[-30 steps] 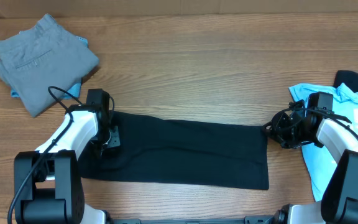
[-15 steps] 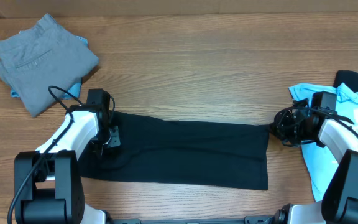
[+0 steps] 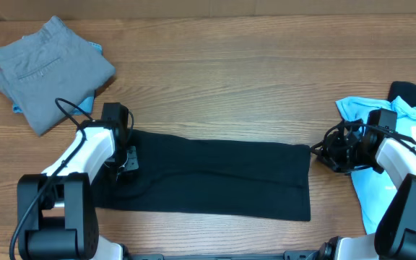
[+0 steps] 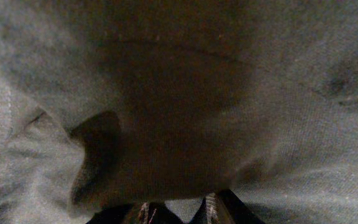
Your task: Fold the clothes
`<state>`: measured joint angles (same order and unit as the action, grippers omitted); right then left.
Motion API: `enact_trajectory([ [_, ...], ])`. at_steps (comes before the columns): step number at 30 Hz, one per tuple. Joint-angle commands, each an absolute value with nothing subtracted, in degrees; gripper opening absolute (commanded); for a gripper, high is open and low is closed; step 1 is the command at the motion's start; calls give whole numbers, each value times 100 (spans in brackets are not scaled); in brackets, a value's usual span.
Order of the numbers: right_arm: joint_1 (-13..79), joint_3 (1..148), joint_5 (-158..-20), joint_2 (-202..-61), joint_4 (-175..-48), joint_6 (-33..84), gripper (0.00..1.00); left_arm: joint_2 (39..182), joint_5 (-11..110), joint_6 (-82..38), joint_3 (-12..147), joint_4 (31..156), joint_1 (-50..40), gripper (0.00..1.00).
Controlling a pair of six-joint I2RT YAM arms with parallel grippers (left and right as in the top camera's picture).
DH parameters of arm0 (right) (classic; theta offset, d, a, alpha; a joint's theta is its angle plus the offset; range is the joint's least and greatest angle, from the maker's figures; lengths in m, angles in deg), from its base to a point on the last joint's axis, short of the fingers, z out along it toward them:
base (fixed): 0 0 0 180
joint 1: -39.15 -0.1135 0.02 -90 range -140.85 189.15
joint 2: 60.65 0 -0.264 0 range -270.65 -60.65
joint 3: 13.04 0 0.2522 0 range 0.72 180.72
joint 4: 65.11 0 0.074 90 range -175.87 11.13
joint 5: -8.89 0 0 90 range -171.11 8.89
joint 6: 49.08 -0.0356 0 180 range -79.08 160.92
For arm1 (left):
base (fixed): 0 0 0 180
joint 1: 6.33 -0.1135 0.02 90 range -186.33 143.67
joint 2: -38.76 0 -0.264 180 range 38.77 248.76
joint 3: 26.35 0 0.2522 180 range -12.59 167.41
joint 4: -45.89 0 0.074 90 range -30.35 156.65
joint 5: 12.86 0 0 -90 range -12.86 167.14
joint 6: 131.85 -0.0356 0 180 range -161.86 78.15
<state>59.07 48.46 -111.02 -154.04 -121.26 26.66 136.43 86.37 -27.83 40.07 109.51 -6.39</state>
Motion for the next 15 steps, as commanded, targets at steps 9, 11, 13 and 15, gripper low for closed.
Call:
enact_trajectory([
  [9,5953,5155,-11176,-14903,-13519,3243,50,13785,8307,-3011,6361,12785,-669,34],
  [11,5936,5120,-11037,-14918,-13670,3247,64,13785,8307,-3011,6761,13050,-669,36],
  [13,5936,5006,-10859,-14923,-13689,3245,74,13785,8307,-3013,7098,13216,-669,39],
  [15,5936,4851,-10687,-14938,-13632,3243,82,13785,8305,-3013,7364,13323,-669,41],
])
